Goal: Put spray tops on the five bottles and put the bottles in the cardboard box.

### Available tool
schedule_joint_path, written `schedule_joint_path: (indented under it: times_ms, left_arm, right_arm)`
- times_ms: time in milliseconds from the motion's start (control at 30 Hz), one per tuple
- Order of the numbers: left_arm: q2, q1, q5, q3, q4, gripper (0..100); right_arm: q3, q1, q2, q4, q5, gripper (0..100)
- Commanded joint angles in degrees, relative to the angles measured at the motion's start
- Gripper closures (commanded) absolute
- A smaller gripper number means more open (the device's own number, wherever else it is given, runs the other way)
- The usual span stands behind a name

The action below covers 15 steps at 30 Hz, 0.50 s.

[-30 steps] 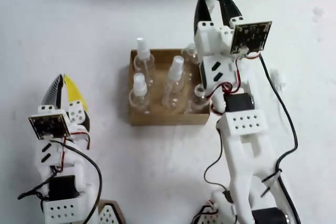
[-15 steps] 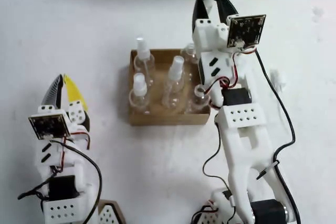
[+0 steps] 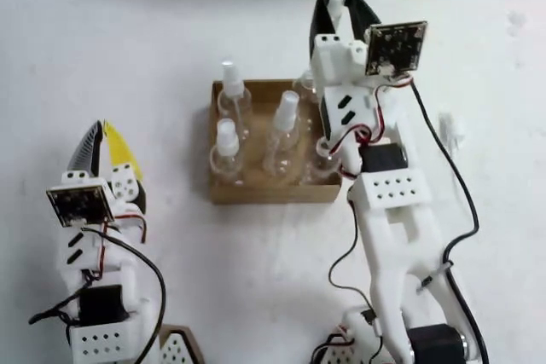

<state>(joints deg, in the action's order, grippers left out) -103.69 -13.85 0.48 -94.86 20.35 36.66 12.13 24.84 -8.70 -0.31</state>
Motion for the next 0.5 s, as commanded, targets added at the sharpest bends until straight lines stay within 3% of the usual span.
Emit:
schedule_joint_path:
  times_ms: [0,467]
  left_arm:
    - [-0.84,-0.48,-0.62,1.05,-1.85,97]
    - [-0.84,-0.48,-0.62,1.05,-1.85,97]
  right_arm:
    - [-1.67,0.4,-0.4,0.04,-0.7,98.3]
    - [-3.6,-0.04,0.13,-0.4,-0.7,98.3]
